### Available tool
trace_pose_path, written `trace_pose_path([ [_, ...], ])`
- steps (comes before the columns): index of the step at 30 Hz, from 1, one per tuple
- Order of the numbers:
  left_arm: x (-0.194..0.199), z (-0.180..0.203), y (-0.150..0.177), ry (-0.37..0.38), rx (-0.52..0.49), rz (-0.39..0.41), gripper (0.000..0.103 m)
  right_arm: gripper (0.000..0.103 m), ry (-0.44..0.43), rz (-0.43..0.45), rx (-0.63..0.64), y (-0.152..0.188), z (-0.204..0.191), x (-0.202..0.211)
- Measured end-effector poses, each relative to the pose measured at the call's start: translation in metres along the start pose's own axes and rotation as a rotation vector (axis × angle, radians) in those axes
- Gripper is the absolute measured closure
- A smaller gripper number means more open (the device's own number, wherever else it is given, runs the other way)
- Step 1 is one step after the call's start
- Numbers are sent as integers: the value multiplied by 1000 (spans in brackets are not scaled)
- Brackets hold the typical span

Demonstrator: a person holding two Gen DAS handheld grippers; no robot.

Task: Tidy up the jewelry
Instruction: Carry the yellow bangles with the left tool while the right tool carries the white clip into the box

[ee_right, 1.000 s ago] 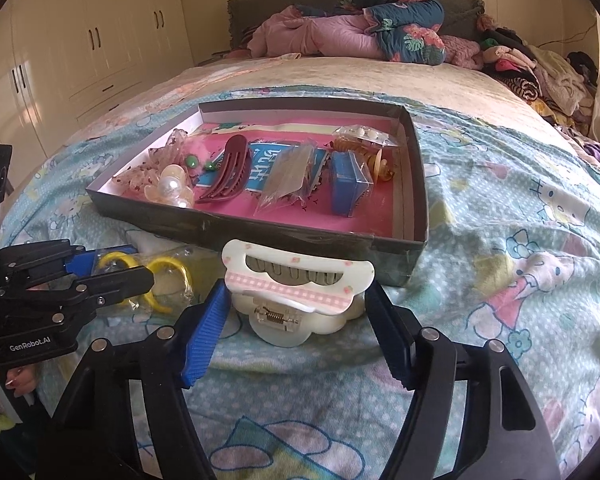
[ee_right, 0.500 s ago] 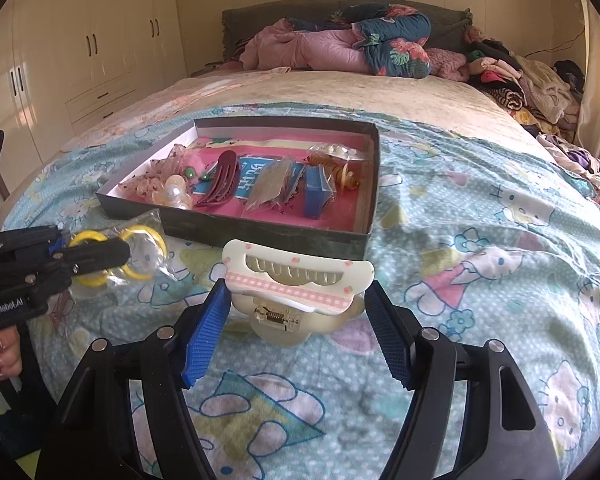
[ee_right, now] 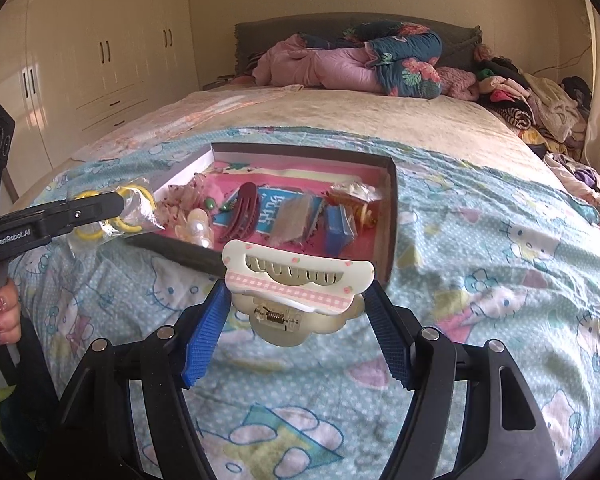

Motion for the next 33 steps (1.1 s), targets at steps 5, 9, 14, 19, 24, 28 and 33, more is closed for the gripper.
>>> trace_pose_path([
  [5,-4,-19,-14,-43,36,16,92,36,-10,16,15,-15,-4,-11],
  [9,-9,-33,-21,-74,51,19,92,36,-18,19,22,-27,-6,-23],
  [14,-19,-48,-28,-110,69,15,92,36,-19,26,27,-41,-7,-37],
  [19,-28,-59,-36,-132,85,17,92,36,-16,35,24,-51,-3,-47],
  [24,-38,-63,-42,-142,90,12,92,36,-12,40,19,-65,3,-60],
  [28,-46,-59,-47,-137,79,9,92,36,-11,32,17,-71,6,-72],
  [33,-61,-57,-48,-131,75,-6,92,36,-5,-9,22,-73,9,-91],
])
Point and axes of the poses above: each gripper's, at about its wrist camera, not at the fingertips, and x roughly against the way its jaws point, z to its right, y to its underside, the point moved 7 cm from there along -x, roughly the way its jaws point, and after that the axes turned 13 degrees about x, right-handed, at the moved point
